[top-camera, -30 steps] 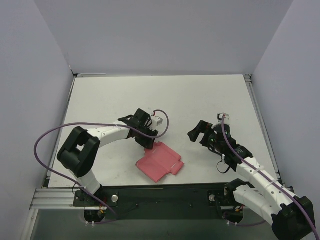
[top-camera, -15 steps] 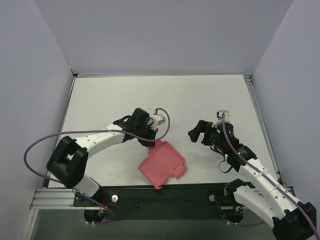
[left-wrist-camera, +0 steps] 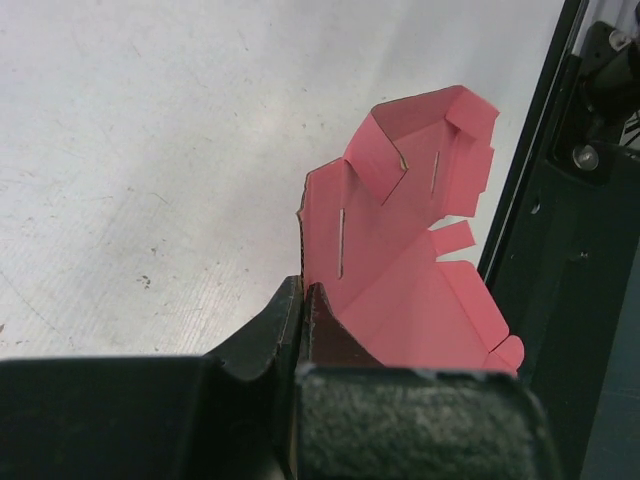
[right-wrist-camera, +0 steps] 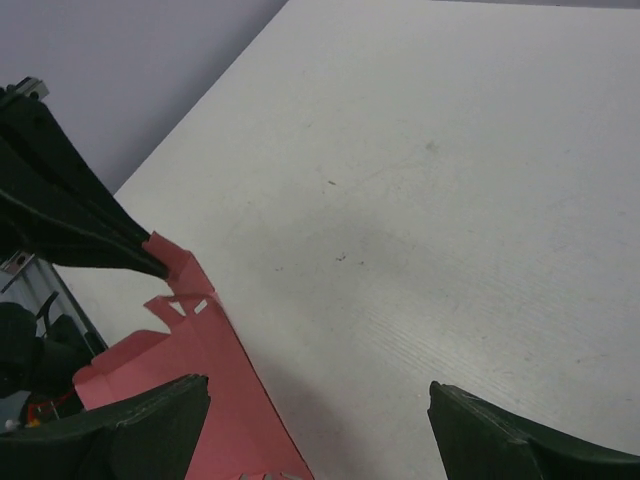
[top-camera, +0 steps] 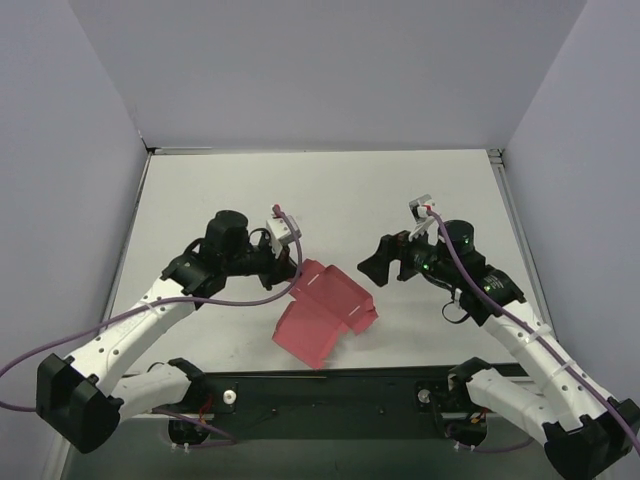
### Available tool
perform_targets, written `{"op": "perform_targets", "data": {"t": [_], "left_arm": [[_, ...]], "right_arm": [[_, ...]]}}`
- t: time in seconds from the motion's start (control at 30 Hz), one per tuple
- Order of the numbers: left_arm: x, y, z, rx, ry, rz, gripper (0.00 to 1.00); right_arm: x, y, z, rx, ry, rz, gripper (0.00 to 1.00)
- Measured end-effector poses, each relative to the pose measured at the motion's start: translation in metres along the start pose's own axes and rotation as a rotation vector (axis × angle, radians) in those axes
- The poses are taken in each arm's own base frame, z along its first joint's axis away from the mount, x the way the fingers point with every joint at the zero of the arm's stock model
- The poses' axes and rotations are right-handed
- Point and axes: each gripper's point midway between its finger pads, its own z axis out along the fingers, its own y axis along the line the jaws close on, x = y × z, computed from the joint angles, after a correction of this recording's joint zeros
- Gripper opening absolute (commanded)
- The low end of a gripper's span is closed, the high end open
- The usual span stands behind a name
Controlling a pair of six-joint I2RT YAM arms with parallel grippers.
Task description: Fold the paper box
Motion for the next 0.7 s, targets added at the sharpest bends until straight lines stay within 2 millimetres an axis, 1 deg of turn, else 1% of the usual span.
{"op": "perform_targets", "data": {"t": [0.1,0.2,0.33,0.47,0.57,0.67,0.7], "left_arm": [[-0.008,0.006,-0.011,0.014,-0.047,-0.014,0.00],[-0.013,0.008,-0.017,0.035,-0.076,-0.029,0.00],[-0.014,0.002,-0.020,0.077,-0.090,-0.032,0.00],[-0.016,-0.005,-0.022,0.117,-0.102,-0.031,0.00],[-0.017,-0.008,-0.023,0.139,-0.108,-0.030,0.00],[-0.018,-0.010,-0.024,0.153,-0.111,-0.031,0.00],[-0.018,-0.011,-0.024,0.156,-0.112,-0.032,0.00]], "right_arm": [[-0.002,0.014,0.000,-0.056,0.017,-0.045,0.93],[0.002,0.030,0.001,-0.120,0.049,-0.088,0.93],[0.018,0.046,0.008,-0.172,0.110,-0.141,0.90],[0.035,0.051,0.018,-0.152,0.165,-0.226,0.89],[0.041,0.050,0.025,-0.114,0.178,-0.305,0.83],[0.043,0.049,0.028,-0.093,0.183,-0.365,0.73],[0.042,0.048,0.029,-0.089,0.181,-0.371,0.67]]}}
